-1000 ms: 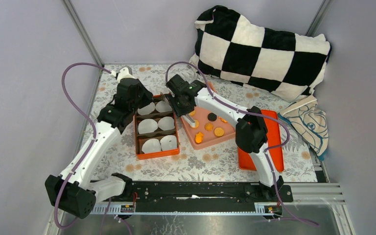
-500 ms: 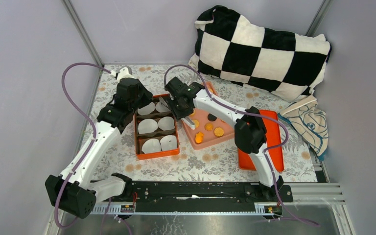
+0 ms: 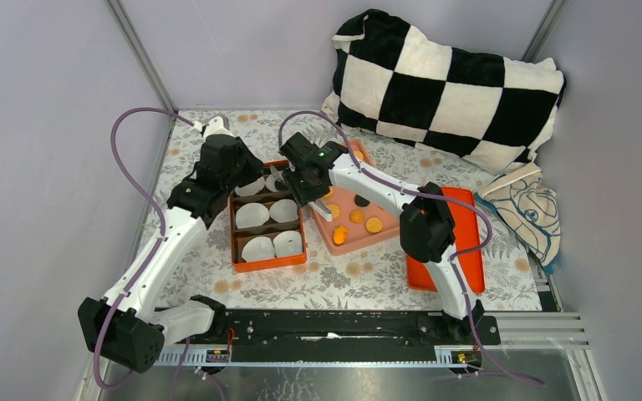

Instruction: Pack the cookies

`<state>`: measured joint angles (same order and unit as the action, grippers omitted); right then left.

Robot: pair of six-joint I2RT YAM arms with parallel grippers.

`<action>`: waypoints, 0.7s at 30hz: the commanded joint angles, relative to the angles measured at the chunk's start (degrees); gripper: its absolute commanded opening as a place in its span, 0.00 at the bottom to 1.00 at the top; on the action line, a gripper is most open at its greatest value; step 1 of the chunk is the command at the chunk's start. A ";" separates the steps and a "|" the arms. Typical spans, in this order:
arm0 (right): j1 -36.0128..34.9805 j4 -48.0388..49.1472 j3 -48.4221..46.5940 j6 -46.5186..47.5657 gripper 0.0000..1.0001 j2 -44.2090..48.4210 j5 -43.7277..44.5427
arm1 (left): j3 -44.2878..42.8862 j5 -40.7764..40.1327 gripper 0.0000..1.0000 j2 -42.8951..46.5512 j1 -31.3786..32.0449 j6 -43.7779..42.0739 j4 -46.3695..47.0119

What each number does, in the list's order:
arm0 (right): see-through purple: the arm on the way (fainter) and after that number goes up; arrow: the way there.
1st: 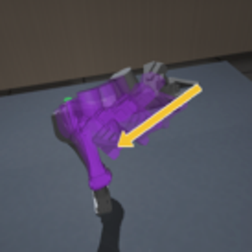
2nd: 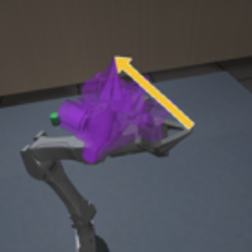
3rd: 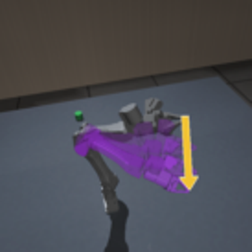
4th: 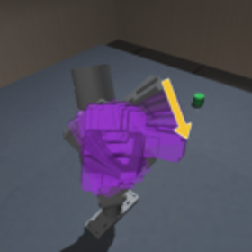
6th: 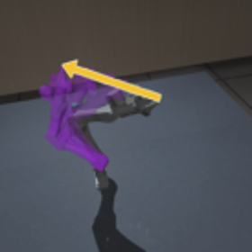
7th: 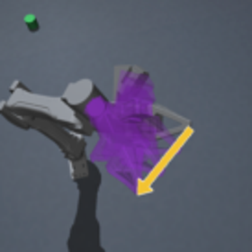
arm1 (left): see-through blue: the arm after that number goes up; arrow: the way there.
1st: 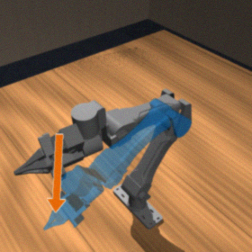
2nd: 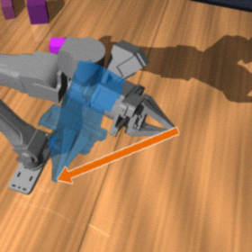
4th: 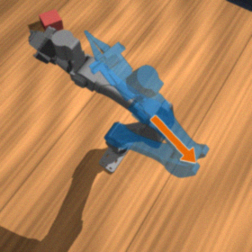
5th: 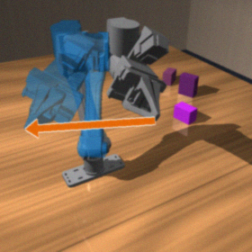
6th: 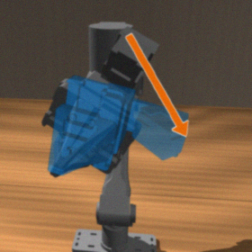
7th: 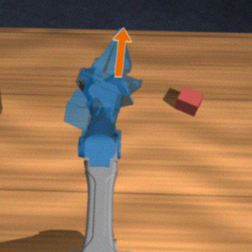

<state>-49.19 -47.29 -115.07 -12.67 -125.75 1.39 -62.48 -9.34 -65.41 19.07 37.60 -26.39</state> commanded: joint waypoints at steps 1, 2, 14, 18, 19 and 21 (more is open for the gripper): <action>-0.46 0.29 0.23 0.85 0.50 6.19 7.12 | 0.52 1.61 0.27 0.11 -0.35 -1.47 1.86; -0.47 0.15 1.32 1.19 0.50 7.76 9.84 | 0.52 1.85 0.27 0.10 -0.37 -1.40 1.88; -0.36 0.89 19.59 -2.56 0.50 18.56 18.90 | 1.14 5.53 0.27 -1.43 -0.35 -0.36 3.78; -0.16 2.45 23.52 -3.49 0.49 18.08 18.07 | 0.97 5.97 0.27 -1.68 -0.36 -0.34 4.05; 0.07 2.93 24.19 -3.64 0.49 17.92 17.92 | 0.89 6.07 0.27 -1.61 -0.35 -0.30 4.03; 0.85 3.88 25.18 -3.78 0.49 17.41 17.39 | 0.98 6.25 0.27 -1.53 -0.36 -0.31 4.09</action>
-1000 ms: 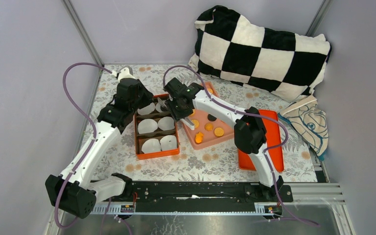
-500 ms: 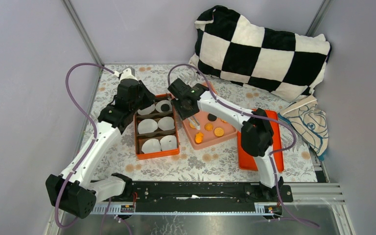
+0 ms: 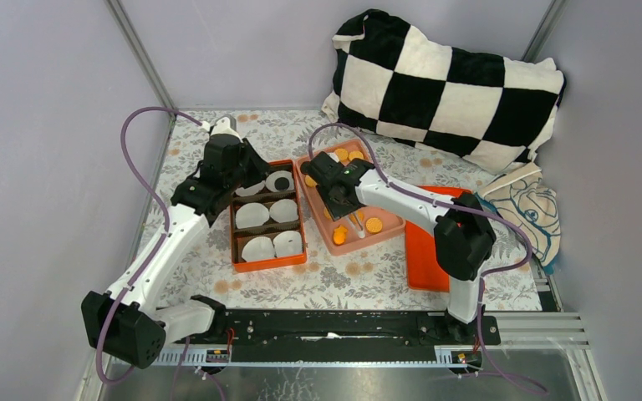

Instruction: Pack the cookies

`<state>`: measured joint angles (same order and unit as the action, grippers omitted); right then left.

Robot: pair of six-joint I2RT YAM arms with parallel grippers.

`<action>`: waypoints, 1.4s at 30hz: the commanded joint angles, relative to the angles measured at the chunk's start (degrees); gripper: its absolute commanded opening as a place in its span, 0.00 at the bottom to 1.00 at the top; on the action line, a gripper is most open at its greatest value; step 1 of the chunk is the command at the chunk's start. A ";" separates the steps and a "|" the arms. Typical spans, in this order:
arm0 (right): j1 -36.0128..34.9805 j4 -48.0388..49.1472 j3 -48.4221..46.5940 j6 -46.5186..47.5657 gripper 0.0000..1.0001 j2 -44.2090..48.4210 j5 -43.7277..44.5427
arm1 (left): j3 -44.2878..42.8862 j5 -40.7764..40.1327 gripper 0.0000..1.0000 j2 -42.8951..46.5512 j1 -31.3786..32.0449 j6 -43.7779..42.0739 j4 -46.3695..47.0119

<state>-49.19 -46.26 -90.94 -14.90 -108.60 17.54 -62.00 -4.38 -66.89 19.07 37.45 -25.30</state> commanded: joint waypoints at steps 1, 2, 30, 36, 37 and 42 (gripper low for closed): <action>1.22 3.15 1.21 -1.65 0.49 -0.06 1.04 | 0.51 1.26 0.27 -0.03 -0.35 -0.15 3.02; 1.54 3.55 1.28 -1.71 0.49 -0.35 1.02 | 0.60 1.29 0.27 0.00 -0.35 -0.25 3.12; 7.79 4.05 -13.74 1.29 0.43 -15.41 -6.19 | 1.08 1.22 0.27 -0.11 -0.35 -0.28 3.24; 8.13 2.53 -18.03 1.94 0.50 -17.90 -7.57 | 1.53 1.37 0.27 0.32 -0.35 -0.25 3.23; 8.14 2.68 -18.09 2.05 0.51 -18.00 -7.93 | 1.62 1.31 0.27 0.49 -0.36 -0.27 3.23; 8.14 1.80 -19.57 2.15 0.52 -18.50 -8.45 | 1.53 1.39 0.28 0.47 -0.35 -0.27 3.23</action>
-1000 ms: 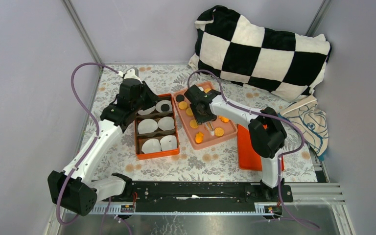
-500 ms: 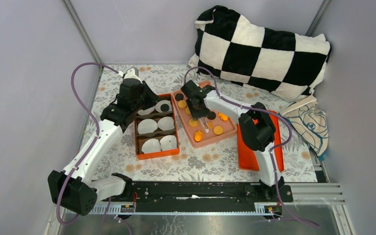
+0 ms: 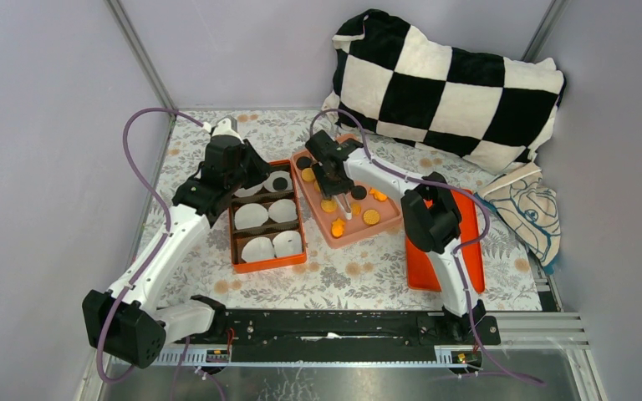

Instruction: Pack the cookies

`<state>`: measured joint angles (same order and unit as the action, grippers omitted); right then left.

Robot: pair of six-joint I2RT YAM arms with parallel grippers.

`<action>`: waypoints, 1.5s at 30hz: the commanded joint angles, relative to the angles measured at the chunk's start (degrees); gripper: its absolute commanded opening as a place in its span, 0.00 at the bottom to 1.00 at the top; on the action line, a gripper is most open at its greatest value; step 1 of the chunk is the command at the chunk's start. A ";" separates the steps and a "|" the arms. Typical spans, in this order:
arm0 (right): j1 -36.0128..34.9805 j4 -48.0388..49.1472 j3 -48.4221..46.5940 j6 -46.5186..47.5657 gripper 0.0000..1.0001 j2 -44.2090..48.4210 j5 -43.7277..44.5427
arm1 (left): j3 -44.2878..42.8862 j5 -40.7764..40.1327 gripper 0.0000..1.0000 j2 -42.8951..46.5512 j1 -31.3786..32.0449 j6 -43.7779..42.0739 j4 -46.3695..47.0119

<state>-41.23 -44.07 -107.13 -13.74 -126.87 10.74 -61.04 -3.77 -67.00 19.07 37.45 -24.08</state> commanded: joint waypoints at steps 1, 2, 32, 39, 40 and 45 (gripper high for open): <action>0.17 -0.14 -3.39 1.00 0.52 -0.24 -1.48 | 0.58 0.85 0.27 0.52 -0.35 -0.26 2.08; 0.26 -0.12 -3.79 0.99 0.51 -0.60 -1.29 | 0.69 0.94 0.27 0.48 -0.35 -0.27 2.18; -8.11 -3.79 -9.73 2.31 0.10 11.09 -5.32 | -1.70 12.27 0.28 2.78 -24.24 8.20 -3.14; -15.38 -5.27 -13.95 3.47 0.10 7.28 -9.80 | 0.46 24.18 0.27 -0.47 -34.09 9.50 -1.23; -16.24 -5.38 -14.74 3.61 0.10 6.47 -10.26 | 0.79 24.23 0.27 -0.36 -34.21 9.48 -1.01; -17.56 -5.98 -19.39 4.11 0.10 1.21 -12.28 | 1.08 23.39 0.27 0.84 -34.20 8.34 -0.68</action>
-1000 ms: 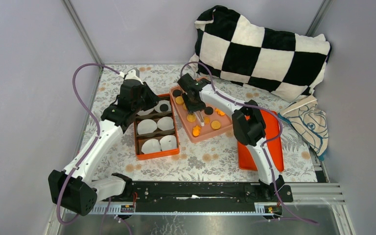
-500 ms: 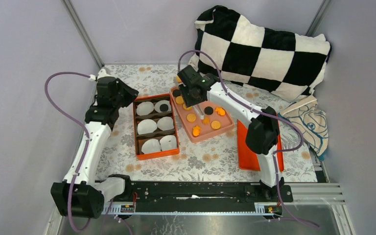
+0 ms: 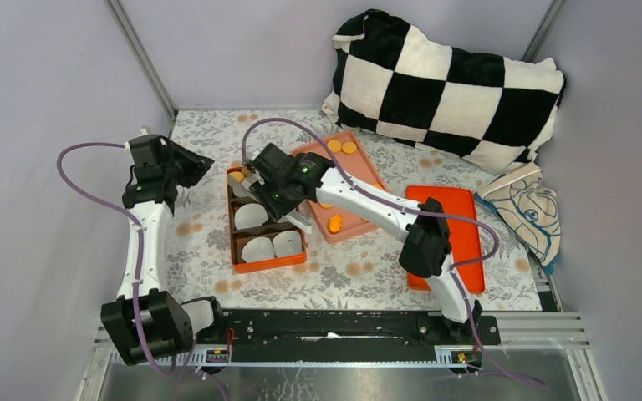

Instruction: Pack the cookies

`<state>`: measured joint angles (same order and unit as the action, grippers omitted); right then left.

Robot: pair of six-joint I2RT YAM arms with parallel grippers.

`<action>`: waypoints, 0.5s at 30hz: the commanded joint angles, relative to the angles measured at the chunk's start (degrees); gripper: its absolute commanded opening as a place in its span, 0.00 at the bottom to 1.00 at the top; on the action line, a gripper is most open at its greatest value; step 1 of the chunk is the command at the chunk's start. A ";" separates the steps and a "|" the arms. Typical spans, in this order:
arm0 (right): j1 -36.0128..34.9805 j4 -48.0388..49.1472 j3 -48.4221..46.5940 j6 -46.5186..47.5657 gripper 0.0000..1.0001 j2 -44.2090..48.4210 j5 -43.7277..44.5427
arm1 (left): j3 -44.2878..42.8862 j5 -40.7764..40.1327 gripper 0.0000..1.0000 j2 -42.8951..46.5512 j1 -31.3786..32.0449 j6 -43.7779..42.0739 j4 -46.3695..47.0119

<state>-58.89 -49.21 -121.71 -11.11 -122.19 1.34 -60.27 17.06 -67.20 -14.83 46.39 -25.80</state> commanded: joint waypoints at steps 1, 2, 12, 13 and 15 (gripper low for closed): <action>0.10 -1.07 -5.91 1.59 0.10 -4.82 -3.14 | 0.24 2.52 0.27 1.07 -0.33 -0.82 1.04; 0.09 -1.22 -7.08 1.62 0.10 -6.05 -3.45 | 0.11 2.56 0.27 1.02 -0.29 -1.00 0.90; 0.25 -0.55 -14.80 4.25 0.11 -14.46 4.07 | 0.11 3.78 0.27 1.36 -0.29 -2.58 1.18; 0.31 -0.23 -15.05 4.26 0.12 -14.88 4.16 | 0.09 3.80 0.27 1.37 -0.29 -2.74 1.18; 0.35 0.52 -15.08 4.19 0.13 -15.57 4.93 | 0.07 3.86 0.27 1.46 -0.29 -2.86 1.31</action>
<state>-58.98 -50.46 -132.66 -8.62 -137.71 3.38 -60.27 19.55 -66.87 -14.85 45.21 -25.78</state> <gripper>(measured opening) 0.483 0.269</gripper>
